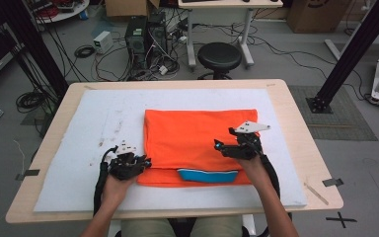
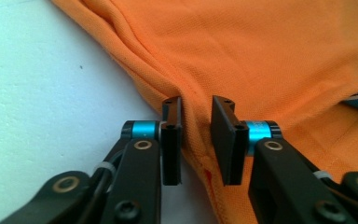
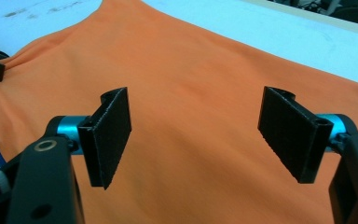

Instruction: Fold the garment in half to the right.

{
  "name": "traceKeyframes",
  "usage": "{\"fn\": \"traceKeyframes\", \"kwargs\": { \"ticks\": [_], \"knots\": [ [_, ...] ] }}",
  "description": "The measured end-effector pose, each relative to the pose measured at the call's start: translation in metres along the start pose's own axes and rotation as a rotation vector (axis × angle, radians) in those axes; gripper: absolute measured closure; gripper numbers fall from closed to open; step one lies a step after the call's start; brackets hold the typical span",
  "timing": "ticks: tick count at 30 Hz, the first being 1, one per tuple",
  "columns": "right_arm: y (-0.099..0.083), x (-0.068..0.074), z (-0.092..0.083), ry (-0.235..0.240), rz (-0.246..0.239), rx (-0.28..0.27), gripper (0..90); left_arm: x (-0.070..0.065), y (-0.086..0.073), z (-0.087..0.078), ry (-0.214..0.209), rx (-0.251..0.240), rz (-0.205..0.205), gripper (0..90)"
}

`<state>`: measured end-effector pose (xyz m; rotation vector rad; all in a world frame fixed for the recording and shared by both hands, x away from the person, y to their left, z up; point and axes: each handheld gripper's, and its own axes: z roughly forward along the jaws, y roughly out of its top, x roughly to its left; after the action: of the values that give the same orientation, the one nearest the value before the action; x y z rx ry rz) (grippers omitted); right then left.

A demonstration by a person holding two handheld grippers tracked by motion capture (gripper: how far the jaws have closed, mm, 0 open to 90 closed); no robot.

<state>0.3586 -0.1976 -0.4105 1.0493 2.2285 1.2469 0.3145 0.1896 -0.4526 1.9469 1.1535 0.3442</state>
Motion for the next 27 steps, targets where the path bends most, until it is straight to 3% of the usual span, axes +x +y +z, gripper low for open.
{"fn": "traceKeyframes", "kwargs": {
  "ticks": [7, 15, 21, 27],
  "knots": [
    [0.015, 0.009, 0.022, 0.069, -0.003, 0.008, 29.9, 0.0, 0.0, 0.0, -0.008, -0.003, 0.01, 81.2],
    [0.055, 0.016, 0.058, 0.139, -0.03, 0.087, 28.3, 0.0, -0.003, -0.001, -0.01, -0.021, 0.004, 82.0],
    [0.081, 0.018, 0.083, 0.105, -0.065, 0.084, 26.8, 0.0, -0.003, -0.001, -0.008, -0.023, 0.0, 82.2],
    [0.101, 0.023, 0.109, 0.138, -0.104, 0.106, 31.8, 0.001, -0.003, -0.001, -0.015, -0.022, -0.006, 82.2]
  ]
}}
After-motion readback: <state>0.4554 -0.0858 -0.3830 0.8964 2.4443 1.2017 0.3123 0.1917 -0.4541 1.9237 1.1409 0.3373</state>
